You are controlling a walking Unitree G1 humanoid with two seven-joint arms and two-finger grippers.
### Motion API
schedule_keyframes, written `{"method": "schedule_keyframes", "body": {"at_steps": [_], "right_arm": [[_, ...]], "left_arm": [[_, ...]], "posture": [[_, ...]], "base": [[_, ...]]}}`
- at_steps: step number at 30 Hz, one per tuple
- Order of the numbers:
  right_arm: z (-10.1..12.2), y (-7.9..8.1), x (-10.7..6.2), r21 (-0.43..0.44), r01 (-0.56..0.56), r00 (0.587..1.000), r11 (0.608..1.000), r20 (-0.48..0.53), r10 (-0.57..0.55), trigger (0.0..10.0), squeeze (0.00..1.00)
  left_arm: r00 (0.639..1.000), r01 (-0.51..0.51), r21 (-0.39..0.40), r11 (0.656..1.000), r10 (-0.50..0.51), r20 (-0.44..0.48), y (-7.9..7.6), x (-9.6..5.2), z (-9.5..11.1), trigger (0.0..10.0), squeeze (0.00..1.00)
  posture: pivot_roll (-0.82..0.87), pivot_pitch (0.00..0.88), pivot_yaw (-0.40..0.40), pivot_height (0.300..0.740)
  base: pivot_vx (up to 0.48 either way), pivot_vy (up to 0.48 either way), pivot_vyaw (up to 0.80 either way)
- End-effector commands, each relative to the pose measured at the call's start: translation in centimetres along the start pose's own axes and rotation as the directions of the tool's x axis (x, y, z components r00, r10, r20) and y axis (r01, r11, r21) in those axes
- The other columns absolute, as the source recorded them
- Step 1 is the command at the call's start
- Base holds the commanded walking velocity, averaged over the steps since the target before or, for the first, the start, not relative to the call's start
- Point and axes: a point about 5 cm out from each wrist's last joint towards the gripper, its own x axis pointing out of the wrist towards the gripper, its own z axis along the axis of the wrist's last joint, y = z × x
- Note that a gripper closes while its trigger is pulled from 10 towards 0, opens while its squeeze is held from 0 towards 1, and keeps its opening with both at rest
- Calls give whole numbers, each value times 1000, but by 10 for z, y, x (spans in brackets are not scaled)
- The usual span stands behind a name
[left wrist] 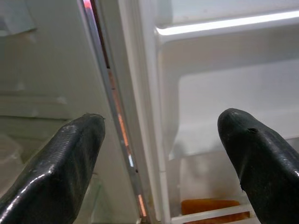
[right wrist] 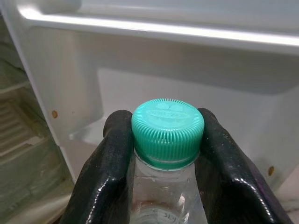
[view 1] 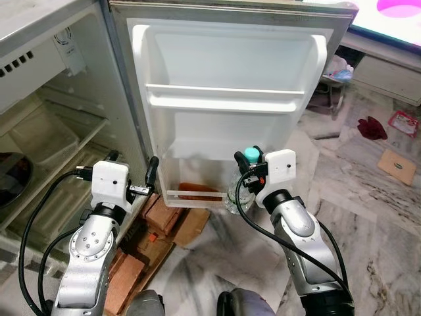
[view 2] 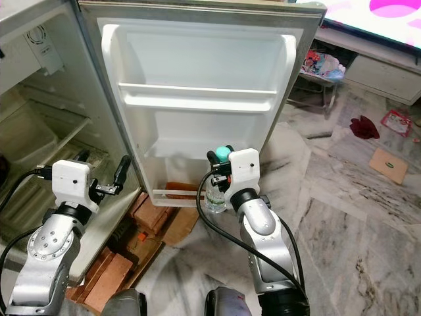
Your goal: Restocking fridge
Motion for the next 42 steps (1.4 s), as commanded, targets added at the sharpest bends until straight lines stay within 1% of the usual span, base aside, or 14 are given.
{"method": "schedule_keyframes", "body": {"at_steps": [1, 3, 4, 6, 8, 10, 14, 20, 21, 22, 26, 30, 37, 42], "right_arm": [[8, 0, 2, -4, -10, 999, 1000, 34, 11, 10000, 0], [9, -2, 3, -7, -7, 999, 1000, 35, 7, 10000, 0], [9, -2, 3, -7, -7, 999, 1000, 35, 7, 10000, 0], [10, -6, 4, -12, 0, 999, 1000, 39, 1, 10000, 0], [10, -6, 4, -12, 0, 999, 1000, 39, 1, 10000, 0], [12, -5, 5, -1, -2, 999, 1000, 50, 2, 10000, 0], [13, -2, 5, 0, -17, 998, 1000, 53, 17, 10000, 0], [15, 1, 5, -7, -21, 998, 1000, 56, 21, 10000, 0], [22, 2, 7, 25, -21, 997, 999, 78, 19, 10000, 0], [26, 3, 9, 31, -25, 996, 999, 88, 22, 10000, 0], [38, 8, 14, 20, -45, 991, 999, 130, 42, 10000, 0], [39, 7, 15, 7, -44, 990, 999, 132, 43, 10000, 0], [39, 5, 13, -19, -38, 991, 999, 130, 40, 10000, 0], [40, 4, 13, -30, -34, 991, 999, 132, 38, 10000, 0]], "left_arm": [[1000, 1, 7, 1000, -1, 8, 0, 0, 4, 10000, 0], [1000, 4, 2, 1000, -4, 6, 0, 0, 4, 10000, 0], [1000, 4, 2, 1000, -4, 6, 0, 0, 4, 10000, 0], [999, -45, 9, 999, 45, 5, 4, 1, 5, 10000, 0], [999, -52, 13, 999, 52, 5, 4, 2, 5, 10000, 0], [999, -49, 5, 999, 49, 3, 4, 2, 4, 10000, 0], [999, -47, 9, 999, 47, 4, 4, 3, 3, 10000, 0], [996, -75, 48, 996, 73, 46, 8, 3, 10, 10000, 0], [994, -97, 46, 994, 94, 50, 11, 3, 13, 10000, 0], [994, -102, 49, 994, 100, 43, 12, 3, 13, 10000, 0], [996, -90, 41, 995, 89, 9, 15, 3, 9, 10000, 0], [996, -88, 4, 996, 88, 18, 16, 2, 12, 10000, 0], [997, -80, -1, 997, 80, 16, 14, -2, 12, 10000, 0], [998, -65, -10, 998, 66, 26, 12, 0, 14, 10000, 0]], "posture": [[66, 127, -61, 705], [64, 127, -61, 690], [64, 127, -61, 690], [63, 125, -61, 670], [63, 124, -62, 660], [63, 123, -62, 645], [60, 120, -64, 630], [67, 120, -68, 630], [71, 120, -69, 630], [71, 117, -69, 630], [72, 122, -70, 630], [75, 130, -71, 630], [68, 134, -72, 630], [66, 138, -71, 630]], "base": [[0, 0, 0], [0, 0, 0], [0, 0, 0], [0, 0, 0], [0, 0, 0], [0, 0, 0], [0, 0, 0], [0, 0, 0], [0, 0, 0], [0, 0, 0], [0, 0, 0], [0, 0, 0], [0, 0, 0], [107, 0, 0]]}}
